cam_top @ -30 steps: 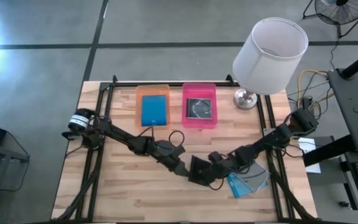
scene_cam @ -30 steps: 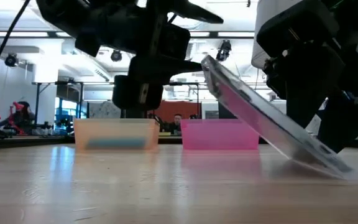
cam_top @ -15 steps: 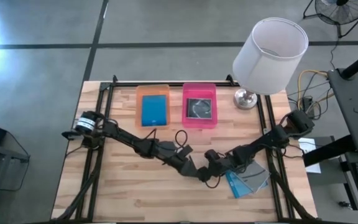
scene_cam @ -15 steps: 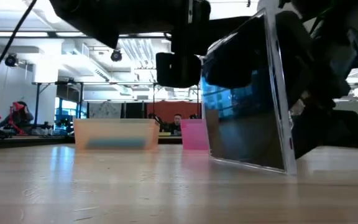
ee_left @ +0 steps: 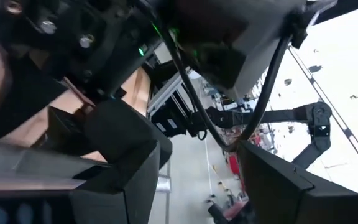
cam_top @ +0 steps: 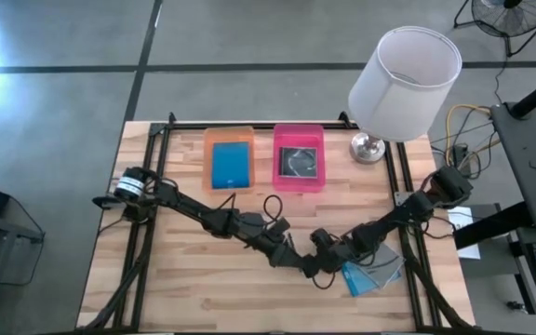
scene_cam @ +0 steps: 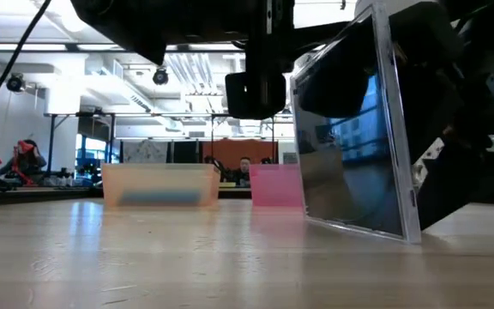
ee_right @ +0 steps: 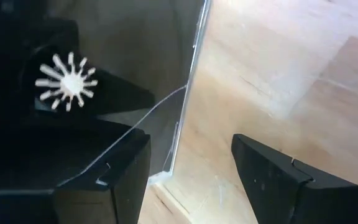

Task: Pick & place jewel cases by type
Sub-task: Put the left black CD case into the pink bin

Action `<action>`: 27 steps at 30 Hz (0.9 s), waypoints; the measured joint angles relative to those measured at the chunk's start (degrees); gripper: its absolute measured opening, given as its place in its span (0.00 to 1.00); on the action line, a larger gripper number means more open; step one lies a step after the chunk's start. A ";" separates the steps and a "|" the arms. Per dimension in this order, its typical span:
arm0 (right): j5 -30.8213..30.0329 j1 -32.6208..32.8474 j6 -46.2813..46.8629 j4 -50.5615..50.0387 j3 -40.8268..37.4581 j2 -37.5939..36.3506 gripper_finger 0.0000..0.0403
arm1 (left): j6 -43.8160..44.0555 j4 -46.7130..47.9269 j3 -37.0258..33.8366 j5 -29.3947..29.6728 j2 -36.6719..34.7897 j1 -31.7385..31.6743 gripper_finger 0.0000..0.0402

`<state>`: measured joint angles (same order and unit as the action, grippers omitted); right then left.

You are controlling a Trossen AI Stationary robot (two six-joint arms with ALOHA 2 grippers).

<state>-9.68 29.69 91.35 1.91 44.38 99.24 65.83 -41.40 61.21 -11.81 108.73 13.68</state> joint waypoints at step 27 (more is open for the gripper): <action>-14.24 12.47 17.37 -18.03 3.99 -4.90 0.56 | -10.55 40.59 0.27 4.67 -1.61 -1.51 0.50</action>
<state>-23.92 42.16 108.72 -16.12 48.37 94.34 55.28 -0.80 61.47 -7.14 107.12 12.17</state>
